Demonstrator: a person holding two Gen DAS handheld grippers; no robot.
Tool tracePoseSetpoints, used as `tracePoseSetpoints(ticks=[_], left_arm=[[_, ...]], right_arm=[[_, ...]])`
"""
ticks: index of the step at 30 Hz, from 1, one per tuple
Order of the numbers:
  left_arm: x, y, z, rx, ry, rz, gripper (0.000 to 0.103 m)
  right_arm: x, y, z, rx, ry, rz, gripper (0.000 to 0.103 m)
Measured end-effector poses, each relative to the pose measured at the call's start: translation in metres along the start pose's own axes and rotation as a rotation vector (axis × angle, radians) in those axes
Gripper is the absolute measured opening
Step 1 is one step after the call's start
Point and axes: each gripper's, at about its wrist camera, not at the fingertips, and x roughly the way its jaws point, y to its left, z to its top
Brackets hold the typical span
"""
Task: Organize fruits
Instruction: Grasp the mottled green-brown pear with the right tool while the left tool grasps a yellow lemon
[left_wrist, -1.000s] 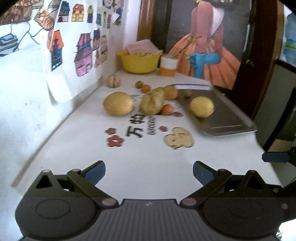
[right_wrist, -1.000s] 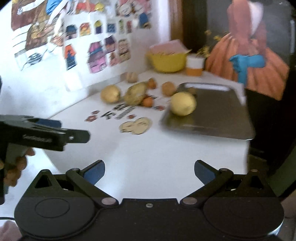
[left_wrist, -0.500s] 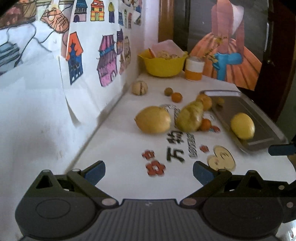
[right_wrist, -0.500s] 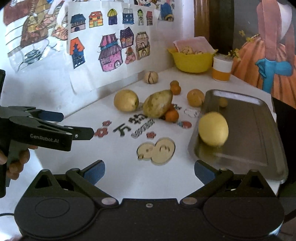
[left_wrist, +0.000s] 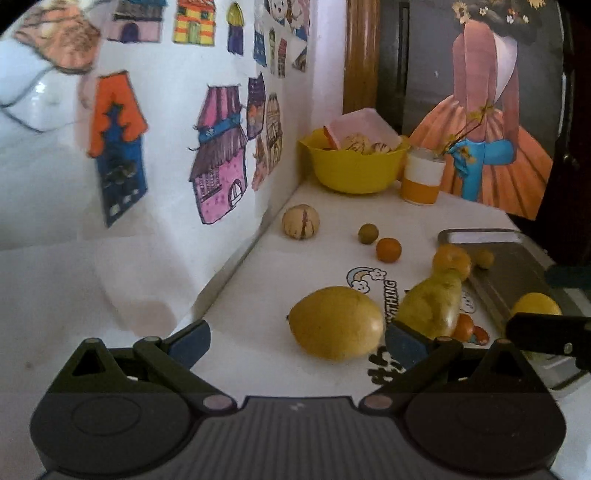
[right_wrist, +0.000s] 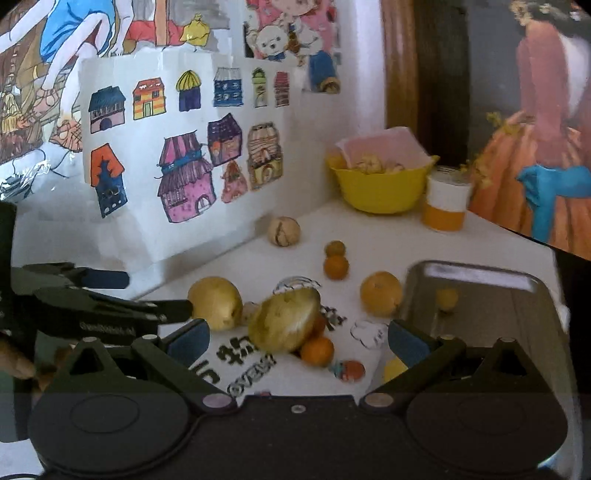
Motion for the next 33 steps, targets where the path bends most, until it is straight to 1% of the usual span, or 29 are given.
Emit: tracePoseSetpoints(ticks=[4,6,9,11,13,16,19,25,27,28,30,33], left_arm=[[0.018,-0.004,0.0,0.015,0.022,-0.024,0.103],[0.022,-0.005,-0.001,0.02,0.027,-0.033,0.103],[0.029,-0.005,-0.002,0.028,0.035,-0.061,0.103],[0.035,-0.006,-0.002,0.044,0.056,-0.06,0.103],[0.04,-0.006,-0.002,0.049,0.068,-0.061,0.102],[0.044,-0.005,-0.001,0.045,0.075,-0.075,0.102],[0.048,-0.004,0.0,0.05,0.077,-0.086,0.102],[0.056,-0.003,0.001,0.041,0.088,-0.121,0.095],[0.058,-0.004,0.0,0.045,0.09,-0.127,0.089],[0.058,-0.004,0.0,0.046,0.089,-0.127,0.088],[0.058,-0.005,-0.001,0.048,0.084,-0.133,0.082],[0.056,-0.001,-0.001,0.022,0.071,-0.164,0.074]], right_arm=[[0.029,-0.015,0.008,0.069,0.05,0.079,0.102],[0.044,-0.022,0.01,0.118,0.079,0.098,0.102],[0.061,-0.026,0.011,0.138,0.102,0.131,0.096],[0.07,-0.027,0.011,0.138,0.113,0.144,0.093],[0.079,-0.028,0.01,0.148,0.129,0.157,0.088],[0.088,-0.031,0.008,0.17,0.153,0.18,0.083],[0.095,-0.03,0.006,0.156,0.174,0.192,0.078],[0.097,-0.031,0.007,0.13,0.17,0.19,0.075],[0.097,-0.031,0.008,0.111,0.17,0.189,0.074],[0.097,-0.032,0.008,0.104,0.168,0.191,0.073],[0.096,-0.032,0.008,0.091,0.165,0.196,0.073],[0.095,-0.031,0.007,0.074,0.16,0.203,0.071]])
